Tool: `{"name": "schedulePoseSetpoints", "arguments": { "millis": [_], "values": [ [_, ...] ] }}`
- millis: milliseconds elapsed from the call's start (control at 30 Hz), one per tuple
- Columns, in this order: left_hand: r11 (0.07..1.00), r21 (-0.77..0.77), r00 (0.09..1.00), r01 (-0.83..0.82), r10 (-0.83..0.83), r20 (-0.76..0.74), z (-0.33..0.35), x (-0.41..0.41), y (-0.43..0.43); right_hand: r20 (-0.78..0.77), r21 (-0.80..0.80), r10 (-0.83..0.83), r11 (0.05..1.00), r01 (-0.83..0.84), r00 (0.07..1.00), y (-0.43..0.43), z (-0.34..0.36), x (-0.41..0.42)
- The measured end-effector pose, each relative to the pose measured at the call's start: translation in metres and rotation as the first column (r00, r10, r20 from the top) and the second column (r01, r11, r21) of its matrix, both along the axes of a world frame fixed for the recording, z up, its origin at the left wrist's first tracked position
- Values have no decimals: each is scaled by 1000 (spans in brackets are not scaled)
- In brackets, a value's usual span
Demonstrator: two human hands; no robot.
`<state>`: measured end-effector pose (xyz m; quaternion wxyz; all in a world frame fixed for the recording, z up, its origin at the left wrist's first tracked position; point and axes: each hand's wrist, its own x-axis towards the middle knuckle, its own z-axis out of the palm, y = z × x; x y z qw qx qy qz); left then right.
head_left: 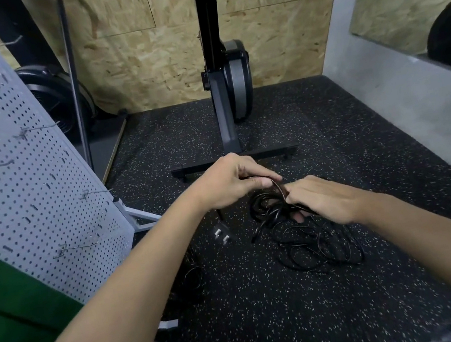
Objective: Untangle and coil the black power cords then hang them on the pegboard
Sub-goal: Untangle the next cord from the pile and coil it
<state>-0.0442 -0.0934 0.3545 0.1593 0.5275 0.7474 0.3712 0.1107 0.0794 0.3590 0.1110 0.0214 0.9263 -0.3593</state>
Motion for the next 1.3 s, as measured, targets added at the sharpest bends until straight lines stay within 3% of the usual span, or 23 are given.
{"name": "schedulePoseSetpoints", "arguments": {
  "millis": [100, 200, 333, 467, 600, 767, 867, 933, 1000, 1067, 1133, 1200, 1300],
  "values": [
    [999, 30, 995, -18, 15, 99, -8, -2, 0, -54, 68, 90, 994, -86, 995, -13, 5, 4],
    [997, 74, 944, -36, 10, 329, -18, -4, 1, -199, 73, 74, 996, -60, 977, -19, 10, 6],
    [995, 102, 950, -13, -19, 312, -28, 5, 7, -332, 26, -108, 992, 123, 937, -13, 12, 9],
    [998, 46, 943, -37, 20, 333, -38, 14, 7, -476, -109, -318, 946, 304, 820, -9, 7, 6],
    [991, -61, 907, -122, 136, 400, -42, 41, 27, -452, -261, -477, 879, 399, 754, -3, 1, -3],
    [971, -181, 980, -156, 175, 98, -46, 52, 40, -408, -43, -386, 913, 405, 827, 14, -4, -10],
    [964, -246, 995, -96, 98, -8, -40, 60, 38, -295, 24, -352, 926, 376, 888, 27, -11, -10],
    [946, -311, 992, -93, 60, -114, -34, 64, 37, -257, 156, -332, 913, 378, 908, 33, -14, -10],
    [921, -373, 960, -114, 5, -281, -27, 67, 37, -256, 315, -313, 868, 385, 915, 36, -13, -11],
    [902, -403, 853, -156, -83, -516, -17, 70, 38, -257, 402, -304, 829, 388, 917, 35, -12, -11],
    [921, -358, 709, -151, -152, -689, -8, 71, 37, -186, 470, -306, 807, 358, 934, 35, -15, -14],
    [966, -247, 632, -73, -147, -761, -4, 67, 34, -100, 456, -284, 839, 298, 953, 34, -18, -16],
    [1000, -6, 738, 20, -19, -675, -4, 52, 27, -61, 331, -172, 926, 182, 983, 31, -16, -12]
  ]
}}
